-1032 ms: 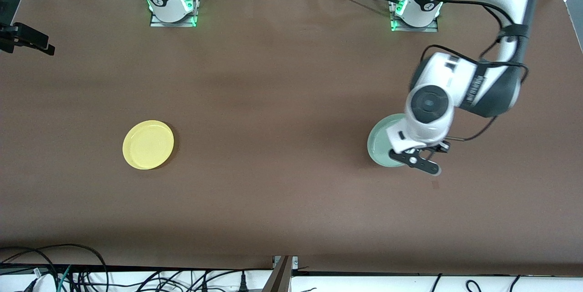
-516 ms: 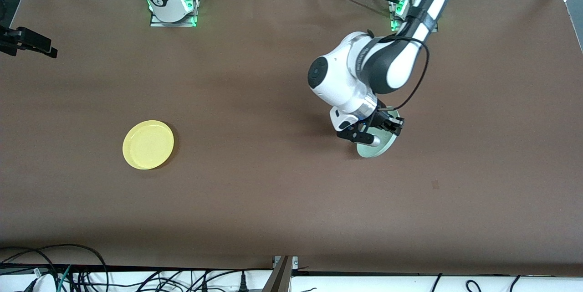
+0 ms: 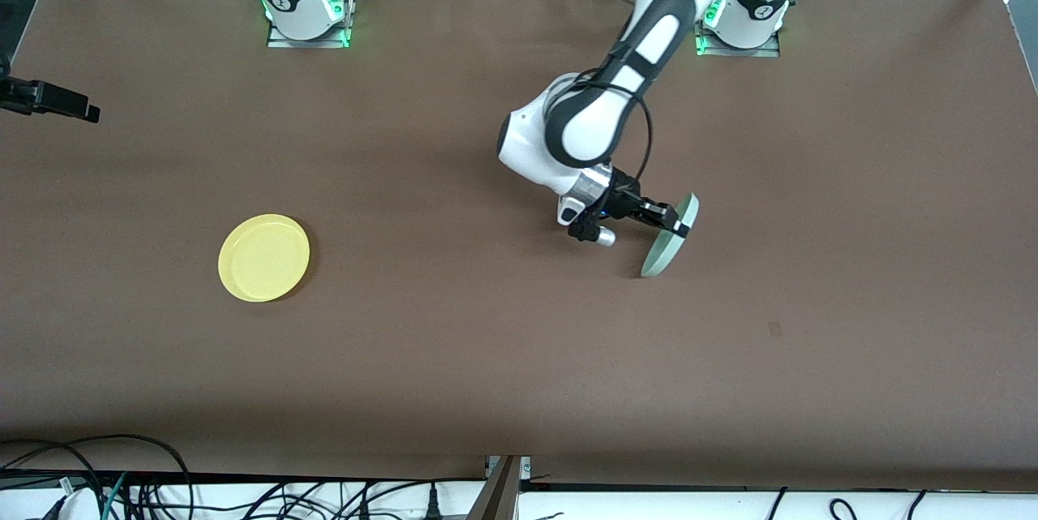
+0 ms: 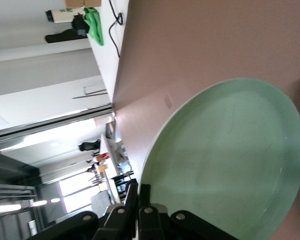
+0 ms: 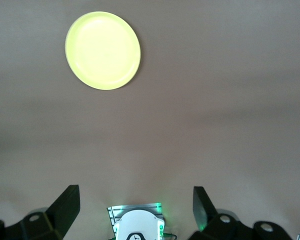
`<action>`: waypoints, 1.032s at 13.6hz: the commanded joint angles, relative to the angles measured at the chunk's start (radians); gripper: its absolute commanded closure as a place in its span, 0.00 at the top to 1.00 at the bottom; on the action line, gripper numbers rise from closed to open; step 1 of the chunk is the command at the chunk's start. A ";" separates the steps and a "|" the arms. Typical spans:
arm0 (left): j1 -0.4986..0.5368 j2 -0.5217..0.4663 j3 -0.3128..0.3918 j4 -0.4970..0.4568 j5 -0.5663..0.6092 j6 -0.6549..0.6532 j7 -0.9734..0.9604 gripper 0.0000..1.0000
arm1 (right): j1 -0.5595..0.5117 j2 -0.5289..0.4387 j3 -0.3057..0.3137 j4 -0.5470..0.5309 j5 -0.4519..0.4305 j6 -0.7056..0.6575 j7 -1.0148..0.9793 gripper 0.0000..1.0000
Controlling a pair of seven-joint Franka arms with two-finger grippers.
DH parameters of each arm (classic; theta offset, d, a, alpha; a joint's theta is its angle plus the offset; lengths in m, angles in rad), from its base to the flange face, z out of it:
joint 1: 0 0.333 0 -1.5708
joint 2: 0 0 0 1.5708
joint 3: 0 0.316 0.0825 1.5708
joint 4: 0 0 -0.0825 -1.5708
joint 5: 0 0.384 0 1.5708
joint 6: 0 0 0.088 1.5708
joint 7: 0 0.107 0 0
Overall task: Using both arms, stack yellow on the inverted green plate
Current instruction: 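Flip the green plate with the left gripper while the right gripper reaches out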
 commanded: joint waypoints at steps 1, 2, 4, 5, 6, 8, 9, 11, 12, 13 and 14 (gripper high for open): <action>-0.027 0.018 0.018 0.098 0.016 -0.058 0.009 0.00 | -0.014 0.044 -0.009 0.003 -0.005 0.010 -0.013 1.00; -0.035 0.035 0.020 0.124 0.018 -0.072 0.008 0.00 | -0.017 0.077 -0.011 0.003 -0.004 0.020 -0.013 1.00; -0.102 0.088 0.061 0.164 0.048 -0.122 -0.059 0.00 | -0.027 0.158 -0.009 0.002 0.002 0.068 -0.013 1.00; -0.134 0.119 0.096 0.179 0.056 -0.136 -0.110 0.00 | -0.028 0.195 -0.009 0.000 0.005 0.094 -0.011 1.00; -0.163 0.147 0.121 0.202 0.054 -0.144 -0.147 0.00 | -0.030 0.232 -0.009 -0.001 0.007 0.123 -0.011 1.00; -0.179 0.181 0.127 0.229 0.051 -0.170 -0.165 0.00 | -0.031 0.295 -0.009 -0.009 0.010 0.181 -0.011 1.00; -0.191 0.185 0.126 0.229 0.051 -0.170 -0.179 0.00 | -0.036 0.324 -0.009 -0.009 0.013 0.204 -0.011 1.00; -0.202 0.188 0.123 0.232 0.042 -0.170 -0.192 0.00 | -0.062 0.380 -0.009 -0.009 0.048 0.252 -0.013 1.00; -0.213 0.193 0.117 0.232 0.030 -0.170 -0.193 0.00 | -0.074 0.404 -0.009 -0.009 0.067 0.276 -0.028 1.00; -0.231 0.210 0.117 0.232 0.019 -0.169 -0.207 0.00 | -0.082 0.430 -0.009 -0.009 0.085 0.299 -0.051 1.00; -0.240 0.228 0.118 0.232 0.019 -0.169 -0.242 0.00 | -0.091 0.461 -0.009 -0.010 0.100 0.333 -0.074 1.00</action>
